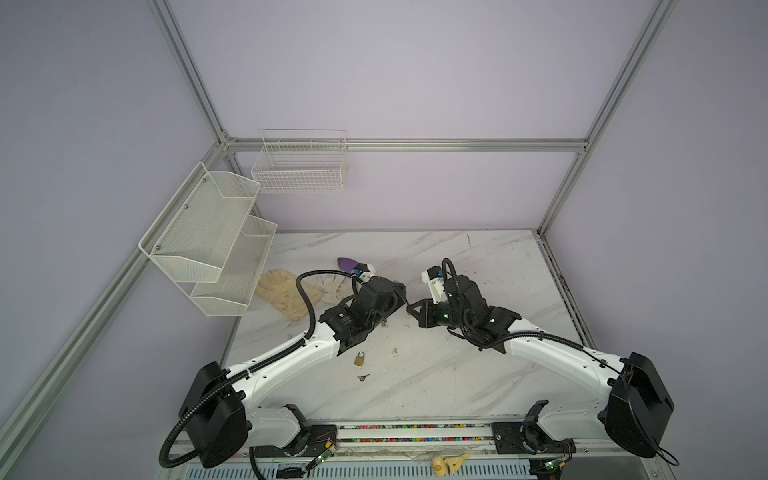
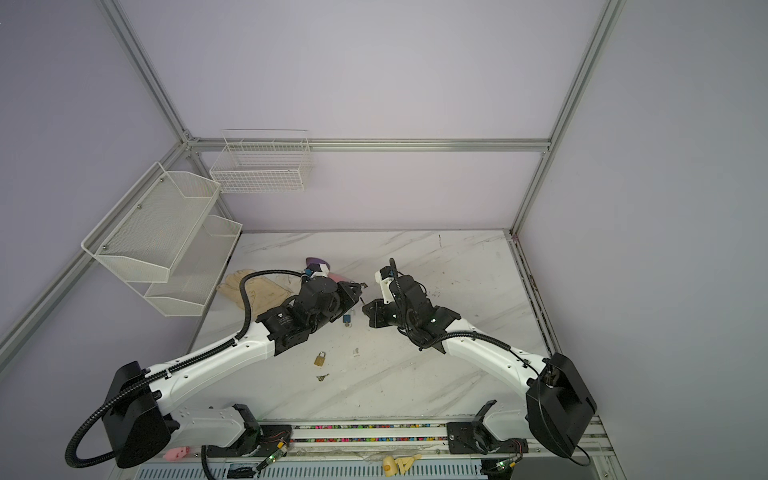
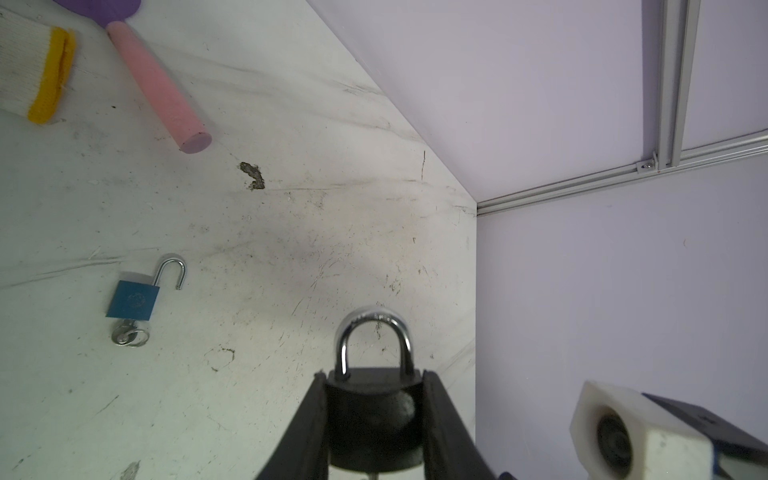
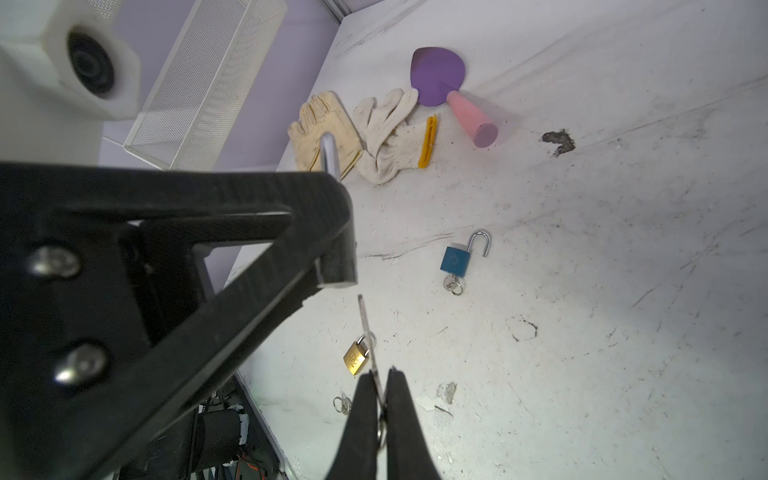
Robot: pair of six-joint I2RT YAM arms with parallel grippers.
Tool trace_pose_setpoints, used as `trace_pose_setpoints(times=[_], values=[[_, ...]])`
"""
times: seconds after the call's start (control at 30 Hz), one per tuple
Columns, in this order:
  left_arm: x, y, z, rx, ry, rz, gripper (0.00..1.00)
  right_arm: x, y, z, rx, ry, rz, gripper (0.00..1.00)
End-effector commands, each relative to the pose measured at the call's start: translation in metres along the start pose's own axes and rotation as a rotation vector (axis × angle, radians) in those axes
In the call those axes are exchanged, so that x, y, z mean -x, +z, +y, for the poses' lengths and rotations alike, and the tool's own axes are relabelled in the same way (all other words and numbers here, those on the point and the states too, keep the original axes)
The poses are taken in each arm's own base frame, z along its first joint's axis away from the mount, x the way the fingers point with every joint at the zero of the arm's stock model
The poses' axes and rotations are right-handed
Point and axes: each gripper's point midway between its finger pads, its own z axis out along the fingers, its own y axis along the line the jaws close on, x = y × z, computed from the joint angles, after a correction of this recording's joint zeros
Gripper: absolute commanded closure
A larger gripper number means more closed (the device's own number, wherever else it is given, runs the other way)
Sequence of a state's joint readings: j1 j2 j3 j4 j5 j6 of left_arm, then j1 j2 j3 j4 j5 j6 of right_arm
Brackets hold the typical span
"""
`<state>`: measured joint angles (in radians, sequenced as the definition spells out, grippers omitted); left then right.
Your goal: Unlock with the key
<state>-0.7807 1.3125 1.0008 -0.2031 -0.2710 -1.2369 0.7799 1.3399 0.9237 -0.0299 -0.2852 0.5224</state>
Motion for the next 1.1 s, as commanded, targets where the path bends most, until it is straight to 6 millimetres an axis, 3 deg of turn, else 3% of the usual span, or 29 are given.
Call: trace_pose_setpoints(times=[0.0, 0.3, 0.63, 1.07], values=[[0.005, -0.003, 0.003, -0.013, -0.002, -0.033, 1.00, 0.008, 0.004, 0.012, 0.042, 0.003, -0.015, 1.00], [0.004, -0.001, 0.004, -0.010, 0.008, -0.026, 1.00, 0.023, -0.001, 0.016, 0.033, -0.013, -0.063, 1.00], [0.004, -0.002, 0.007, 0.004, 0.018, -0.028, 1.00, 0.027, 0.002, 0.017, 0.033, -0.008, -0.070, 1.00], [-0.006, 0.004, 0.014, 0.088, 0.040, 0.011, 1.00, 0.050, -0.004, 0.005, -0.071, 0.061, -0.172, 1.00]])
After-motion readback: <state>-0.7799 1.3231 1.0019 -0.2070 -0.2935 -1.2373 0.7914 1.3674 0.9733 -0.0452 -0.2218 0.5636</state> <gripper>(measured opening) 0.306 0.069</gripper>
